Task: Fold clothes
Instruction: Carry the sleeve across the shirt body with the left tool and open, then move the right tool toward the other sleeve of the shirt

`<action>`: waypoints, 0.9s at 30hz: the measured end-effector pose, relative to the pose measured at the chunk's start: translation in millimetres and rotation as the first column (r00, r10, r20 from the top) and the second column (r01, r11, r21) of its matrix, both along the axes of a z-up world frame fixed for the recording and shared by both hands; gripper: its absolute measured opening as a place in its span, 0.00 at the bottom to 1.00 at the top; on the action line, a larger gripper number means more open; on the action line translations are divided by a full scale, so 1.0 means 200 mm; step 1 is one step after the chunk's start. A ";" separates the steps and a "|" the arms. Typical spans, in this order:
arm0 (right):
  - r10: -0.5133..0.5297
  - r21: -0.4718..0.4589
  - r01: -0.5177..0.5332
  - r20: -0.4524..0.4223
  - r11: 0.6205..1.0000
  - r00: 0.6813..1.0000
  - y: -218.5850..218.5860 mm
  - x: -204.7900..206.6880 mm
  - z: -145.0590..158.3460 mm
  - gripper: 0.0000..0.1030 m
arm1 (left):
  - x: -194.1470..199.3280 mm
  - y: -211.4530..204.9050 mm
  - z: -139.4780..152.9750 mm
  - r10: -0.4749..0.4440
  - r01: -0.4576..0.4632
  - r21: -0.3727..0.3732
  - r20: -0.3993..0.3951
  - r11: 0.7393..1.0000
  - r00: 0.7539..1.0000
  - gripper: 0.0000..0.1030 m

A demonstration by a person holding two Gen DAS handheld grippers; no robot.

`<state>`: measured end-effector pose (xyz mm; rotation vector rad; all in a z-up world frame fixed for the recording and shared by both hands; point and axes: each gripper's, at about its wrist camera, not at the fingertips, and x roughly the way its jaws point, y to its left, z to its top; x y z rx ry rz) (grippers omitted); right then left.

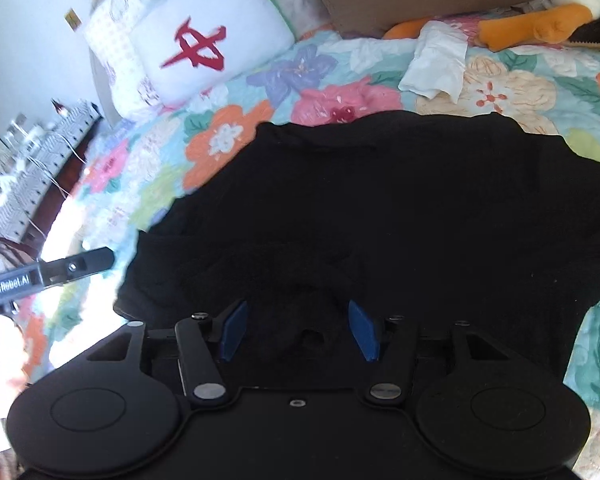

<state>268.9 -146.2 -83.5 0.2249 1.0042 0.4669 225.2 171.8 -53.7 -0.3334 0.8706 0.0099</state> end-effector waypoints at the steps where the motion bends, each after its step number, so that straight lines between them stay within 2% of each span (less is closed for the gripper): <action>1: 0.002 -0.022 -0.002 0.004 1.000 1.000 0.02 0.00 -0.02 0.61 | 0.02 0.04 -0.03 0.023 -0.023 0.001 -0.029 1.000 0.999 0.57; 5: 0.115 -0.170 -0.101 0.072 0.980 0.991 0.14 -0.03 -0.05 0.60 | 0.08 0.12 -0.13 0.067 -0.067 0.006 -0.118 0.998 0.991 0.57; 6: 0.138 -0.203 -0.117 0.091 0.972 0.986 0.16 -0.03 -0.06 0.53 | 0.09 0.12 -0.15 0.066 -0.067 -0.002 -0.134 0.998 0.989 0.57; 7: 0.160 -0.223 -0.134 0.104 0.966 0.982 0.17 -0.03 -0.07 0.16 | 0.10 0.12 -0.17 0.065 -0.067 -0.010 -0.149 0.998 0.987 0.57; 8: 0.171 -0.228 -0.140 0.122 0.964 0.978 0.17 -0.03 -0.06 0.13 | 0.11 0.12 -0.18 0.065 -0.067 -0.007 -0.157 0.998 0.985 0.57; 11: 0.116 -0.198 -0.073 0.217 0.977 0.969 0.09 -0.02 0.04 0.12 | 0.11 0.10 -0.18 0.064 -0.061 0.024 -0.157 0.998 0.986 0.57; 13: 0.050 -0.135 -0.016 0.250 0.991 0.967 -0.01 -0.01 0.13 0.13 | 0.11 0.10 -0.18 0.061 -0.058 0.026 -0.157 0.998 0.986 0.57; 16: -0.070 -0.039 0.080 0.211 0.996 0.975 -0.19 0.03 0.19 0.16 | 0.12 0.09 -0.21 0.068 -0.062 0.038 -0.185 0.997 0.980 0.56; 18: -0.123 -0.070 0.134 0.137 0.989 0.983 -0.28 0.06 0.14 0.17 | 0.13 0.08 -0.22 0.061 -0.052 0.048 -0.203 0.997 0.977 0.56; 19: -0.153 -0.113 0.166 0.122 0.980 0.981 -0.30 0.06 0.12 0.21 | 0.13 0.07 -0.23 0.057 -0.047 0.053 -0.209 0.997 0.976 0.56; 22: -0.199 -0.229 0.216 0.094 0.949 0.975 -0.35 0.07 0.06 0.23 | 0.15 0.03 -0.23 0.052 -0.034 0.091 -0.206 0.995 0.977 0.57; 24: -0.222 -0.201 0.237 0.095 0.950 0.970 -0.38 0.07 0.07 0.26 | 0.16 0.03 -0.23 0.047 -0.029 0.096 -0.193 0.995 0.980 0.57; 27: -0.202 -0.126 0.218 0.128 0.968 0.971 -0.33 0.08 0.09 0.38 | 0.16 0.03 -0.20 0.042 -0.037 0.041 -0.152 0.998 0.988 0.57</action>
